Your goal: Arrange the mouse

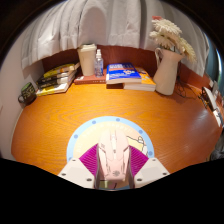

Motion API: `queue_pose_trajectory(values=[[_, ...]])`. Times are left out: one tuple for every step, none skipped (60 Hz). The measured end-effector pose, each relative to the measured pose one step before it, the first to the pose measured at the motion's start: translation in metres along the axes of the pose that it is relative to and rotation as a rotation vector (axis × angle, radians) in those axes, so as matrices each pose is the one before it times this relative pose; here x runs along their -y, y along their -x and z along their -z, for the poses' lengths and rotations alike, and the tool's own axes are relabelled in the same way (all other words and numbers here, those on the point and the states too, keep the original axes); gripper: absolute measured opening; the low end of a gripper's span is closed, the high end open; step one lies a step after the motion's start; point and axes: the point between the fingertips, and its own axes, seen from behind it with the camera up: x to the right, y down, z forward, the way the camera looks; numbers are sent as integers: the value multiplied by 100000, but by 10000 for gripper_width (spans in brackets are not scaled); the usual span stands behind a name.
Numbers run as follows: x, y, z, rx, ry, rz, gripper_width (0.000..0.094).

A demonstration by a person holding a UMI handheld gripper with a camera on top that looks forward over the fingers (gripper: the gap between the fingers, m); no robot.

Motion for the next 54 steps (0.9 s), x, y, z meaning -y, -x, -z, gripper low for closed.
queue_pose_trajectory(values=[[-243,-19,-156,-171,174,690,398],[78,-14,62,-105,-480,277,402],[13,-21,-41,-38,-217,-267,405],[-51,-6,-11,-4,172,-620,424],[-3,14,-12,-22,75,-798,441],[52,-2,-12,-21,-65,-533,454],[-8,16,-42,13,150,-189,474],[55,12,-30,41,129,6,485],[89,27,-110,39,-50,177,493],[-1,-10,-13,139,266,227,508],[1,-13,-30,87,299,190,521],[-51,-21,-2,107,525,116,531],[-68,-16,0,149,679,-24,537],[-17,-6,47,195,639,-221,546],[-21,-42,129,33,836,-271,571],[-10,-63,148,-76,640,-179,613],[48,-42,183,-53,273,-74,669],[132,-58,300,0,-4,148,723],[207,-41,345,85,-320,255,776],[255,-55,426,65,-631,223,815],[323,5,460,210,-993,207,842],[361,34,499,348,-1121,174,856],[291,48,514,84,-1102,113,859],[307,75,606,289,-809,222,856],[275,59,614,313,-737,225,858],[261,51,638,294,-651,199,856],[232,67,636,308,-704,82,857],[269,63,707,353,-606,5,855],[260,62,734,338,-593,-62,854],[249,76,790,394,-598,-185,856],[257,58,884,595,-353,-222,854],[173,179,771,457,-759,-327,852],[250,159,878,740,-278,-204,851],[161,193,857,643,-488,-229,852],[135,194,866,626,-459,-225,851],[170,204,884,627,-462,-118,850],[194,207,892,582,-616,3,851],[126,252,820,456,-892,60,851],[193,262,885,160,-614,28,851],[128,112,863,328,-631,143,850],[103,71,939,515,-522,142,849],[107,137,831,285,-626,164,850],[83,166,813,262,-720,228,848],[63,143,809,238,-646,252,848],[21,117,778,137,-542,159,849],[-15,175,706,-153,-563,-16,850],[19,139,724,109,-575,-75,849],[115,206,743,166,-557,13,848],[106,131,669,587,-694,73,846],[69,221,659,576,-717,157,844],[12,226,625,623,-558,228,845],[12,215,568,566,-390,249,844],[5,211,565,517,-306,188,844],[-14,257,531,360,-368,73,846]])
